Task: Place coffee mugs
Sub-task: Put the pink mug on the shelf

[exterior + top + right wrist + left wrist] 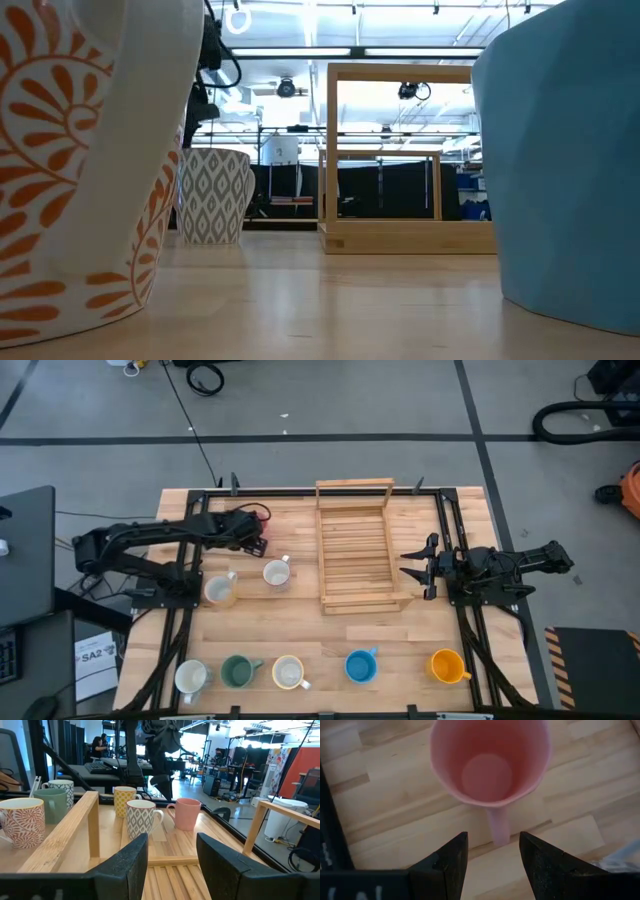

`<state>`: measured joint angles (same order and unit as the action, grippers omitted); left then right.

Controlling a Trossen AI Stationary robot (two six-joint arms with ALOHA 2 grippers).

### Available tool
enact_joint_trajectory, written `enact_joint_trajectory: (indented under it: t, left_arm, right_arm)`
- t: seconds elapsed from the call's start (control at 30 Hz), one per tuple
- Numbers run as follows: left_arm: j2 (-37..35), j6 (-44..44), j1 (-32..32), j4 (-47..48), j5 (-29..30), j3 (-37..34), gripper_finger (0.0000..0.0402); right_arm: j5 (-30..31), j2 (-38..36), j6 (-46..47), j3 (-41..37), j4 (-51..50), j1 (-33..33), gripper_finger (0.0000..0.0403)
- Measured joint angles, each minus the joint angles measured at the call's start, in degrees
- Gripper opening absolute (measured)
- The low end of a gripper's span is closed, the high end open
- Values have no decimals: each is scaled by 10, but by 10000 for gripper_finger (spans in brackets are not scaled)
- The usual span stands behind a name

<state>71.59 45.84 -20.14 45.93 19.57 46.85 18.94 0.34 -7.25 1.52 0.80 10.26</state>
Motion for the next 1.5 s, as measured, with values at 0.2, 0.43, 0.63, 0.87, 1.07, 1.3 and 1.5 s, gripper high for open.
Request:
enact_joint_trajectory:
  t: [0.2,0.43,0.63,0.87,1.07,1.3,1.5]
  left_arm:
    - [26,0,0,-18,-4,0,185]
    - [60,0,0,-21,-4,0,185]
    - [87,-1,0,-28,-3,0,185]
    - [92,-2,0,-29,-3,0,155]
    - [92,-2,0,-32,2,0,105]
    - [92,-2,0,-41,3,0,61]
    - [92,-34,0,-56,2,0,61]
  right_arm:
    - [0,0,0,0,0,0,174]
    - [0,0,0,0,0,0,174]
    - [0,0,0,0,0,0,174]
    - [0,0,0,0,0,0,174]
    - [0,0,0,0,0,0,174]
    - [0,0,0,0,0,0,174]
    - [0,0,0,0,0,0,174]
